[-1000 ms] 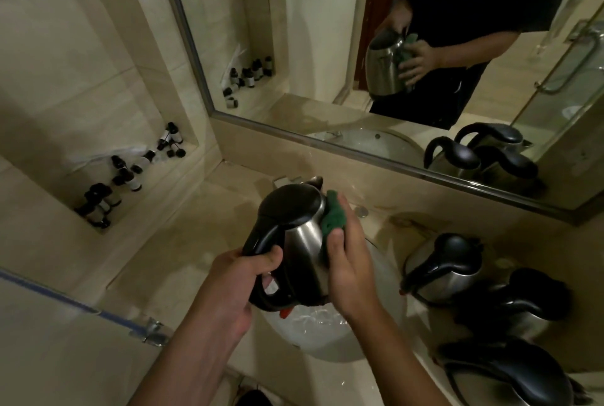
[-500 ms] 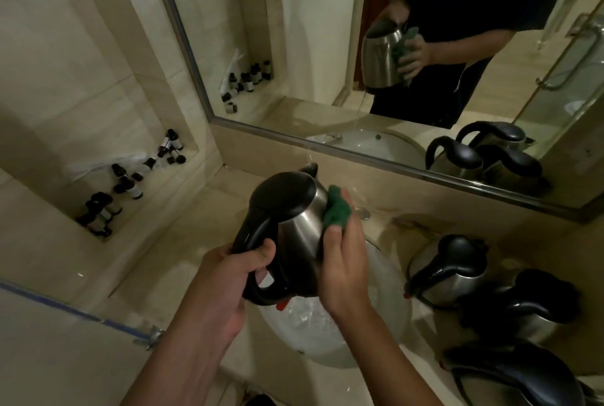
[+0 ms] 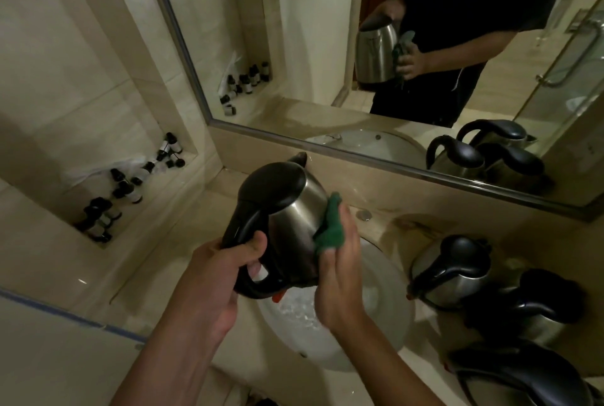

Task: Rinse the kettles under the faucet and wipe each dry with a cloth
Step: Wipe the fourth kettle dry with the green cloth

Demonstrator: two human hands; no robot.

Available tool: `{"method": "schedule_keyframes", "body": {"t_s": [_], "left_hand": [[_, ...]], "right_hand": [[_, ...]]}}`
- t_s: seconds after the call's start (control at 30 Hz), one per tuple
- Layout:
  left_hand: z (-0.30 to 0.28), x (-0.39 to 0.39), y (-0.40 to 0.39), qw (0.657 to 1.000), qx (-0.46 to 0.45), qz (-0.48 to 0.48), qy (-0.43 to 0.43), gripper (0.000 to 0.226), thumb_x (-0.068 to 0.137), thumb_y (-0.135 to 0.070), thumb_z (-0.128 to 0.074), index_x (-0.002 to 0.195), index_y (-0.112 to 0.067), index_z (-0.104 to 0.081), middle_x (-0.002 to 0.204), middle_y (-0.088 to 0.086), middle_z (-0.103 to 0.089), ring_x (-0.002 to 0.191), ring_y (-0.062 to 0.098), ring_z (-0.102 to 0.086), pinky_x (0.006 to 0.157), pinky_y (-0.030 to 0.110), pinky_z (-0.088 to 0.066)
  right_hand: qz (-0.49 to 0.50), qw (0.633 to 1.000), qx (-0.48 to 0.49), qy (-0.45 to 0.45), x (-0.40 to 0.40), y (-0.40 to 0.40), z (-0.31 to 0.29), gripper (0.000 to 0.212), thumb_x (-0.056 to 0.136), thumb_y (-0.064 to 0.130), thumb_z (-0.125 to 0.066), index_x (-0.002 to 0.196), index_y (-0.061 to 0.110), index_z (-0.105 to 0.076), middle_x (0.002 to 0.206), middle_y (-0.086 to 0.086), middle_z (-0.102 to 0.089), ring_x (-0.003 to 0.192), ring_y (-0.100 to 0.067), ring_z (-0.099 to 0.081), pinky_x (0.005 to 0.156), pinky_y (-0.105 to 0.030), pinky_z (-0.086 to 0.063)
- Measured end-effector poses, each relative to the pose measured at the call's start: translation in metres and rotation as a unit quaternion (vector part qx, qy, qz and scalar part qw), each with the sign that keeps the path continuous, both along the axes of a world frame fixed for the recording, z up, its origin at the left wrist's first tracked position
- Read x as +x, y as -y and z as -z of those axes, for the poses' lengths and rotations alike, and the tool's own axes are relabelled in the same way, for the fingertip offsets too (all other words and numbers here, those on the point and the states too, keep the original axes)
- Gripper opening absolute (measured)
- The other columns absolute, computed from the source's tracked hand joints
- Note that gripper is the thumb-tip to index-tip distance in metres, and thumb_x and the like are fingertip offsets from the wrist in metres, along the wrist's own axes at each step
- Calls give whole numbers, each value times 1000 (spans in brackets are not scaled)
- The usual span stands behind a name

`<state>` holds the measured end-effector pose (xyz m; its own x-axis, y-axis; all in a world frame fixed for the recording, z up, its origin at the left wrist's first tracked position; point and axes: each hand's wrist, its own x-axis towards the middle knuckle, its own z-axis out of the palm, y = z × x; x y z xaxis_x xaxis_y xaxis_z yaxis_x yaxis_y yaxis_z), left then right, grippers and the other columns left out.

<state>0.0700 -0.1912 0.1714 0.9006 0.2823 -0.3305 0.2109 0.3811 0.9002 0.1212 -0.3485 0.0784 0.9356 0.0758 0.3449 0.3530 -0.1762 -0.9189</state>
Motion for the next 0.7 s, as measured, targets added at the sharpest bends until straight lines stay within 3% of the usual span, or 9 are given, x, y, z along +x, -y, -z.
{"method": "schedule_keyframes", "body": {"t_s": [0.1, 0.17, 0.27, 0.3, 0.4, 0.47, 0.53, 0.63, 0.7], "left_hand": [[-2, -2, 0, 1000, 10, 13, 5, 94, 35, -55, -97, 101, 5, -67, 105, 15, -58, 98, 30, -56, 113, 57, -36], [-2, -2, 1, 1000, 26, 3, -5, 97, 40, -55, -96, 100, 14, -63, 101, 14, -63, 97, 30, -60, 113, 58, -39], [-1, -4, 9, 999, 43, 1, -8, 39, 61, -34, -85, 90, -8, -80, 93, 11, -78, 103, 28, -69, 109, 51, -44], [1, -4, 10, 999, 47, 1, -11, 37, 61, -34, -85, 89, -9, -81, 89, 9, -77, 99, 27, -69, 109, 51, -44], [5, -4, 4, 999, 43, -7, -21, 71, 50, -42, -96, 99, 4, -72, 95, 22, -71, 101, 36, -67, 113, 54, -39], [0, -2, 1, 999, 46, 1, -25, 48, 58, -30, -89, 96, -3, -78, 104, 25, -74, 110, 36, -68, 112, 52, -41], [-8, 1, 0, 998, 52, 14, -19, 33, 60, -19, -89, 90, -9, -81, 103, 19, -77, 109, 30, -70, 105, 45, -46], [-17, 3, -2, 996, 80, 46, 13, 24, 65, -18, -85, 87, -10, -82, 99, 17, -78, 107, 26, -72, 99, 41, -47], [-24, 4, -5, 992, 102, 75, 30, 17, 68, -26, -79, 80, -15, -82, 89, 12, -78, 99, 21, -74, 100, 43, -46]], "right_hand": [[14, 991, 73, -107, 26, -5, -35, 51, 99, 51, -31, 146, 40, -46, 139, 10, -56, 130, -14, -52, 110, -55, -44], [44, 998, 20, -34, 21, -11, -46, 54, 101, 54, -28, 149, 34, -45, 144, 6, -55, 133, -15, -52, 111, -52, -43], [60, 986, -91, 127, -4, -18, -37, 56, 106, 55, -19, 160, 41, -23, 165, 5, -29, 151, -17, -31, 120, -43, -29], [49, 982, -105, 148, -3, -17, -34, 56, 106, 56, -18, 160, 43, -21, 166, 7, -26, 153, -16, -28, 120, -41, -28], [-40, 999, -30, 8, 38, -7, -55, 54, 103, 60, -23, 152, 45, -39, 158, 10, -43, 145, -8, -40, 119, -42, -34], [-105, 989, 30, -95, 67, -1, -73, 51, 108, 51, -26, 144, 29, -54, 136, 5, -62, 126, -11, -57, 113, -43, -43], [-134, 970, 48, -195, 92, 1, -80, 46, 112, 45, -25, 132, 25, -61, 122, 3, -68, 115, -13, -63, 109, -37, -45], [-170, 913, 54, -366, 119, 8, -78, 47, 109, 47, -33, 117, 18, -68, 108, -8, -76, 102, -25, -71, 97, -39, -52], [-225, 884, 32, -408, 130, 13, -89, 39, 107, 38, -42, 115, 8, -67, 101, -12, -74, 92, -28, -70, 91, -40, -55]]}}
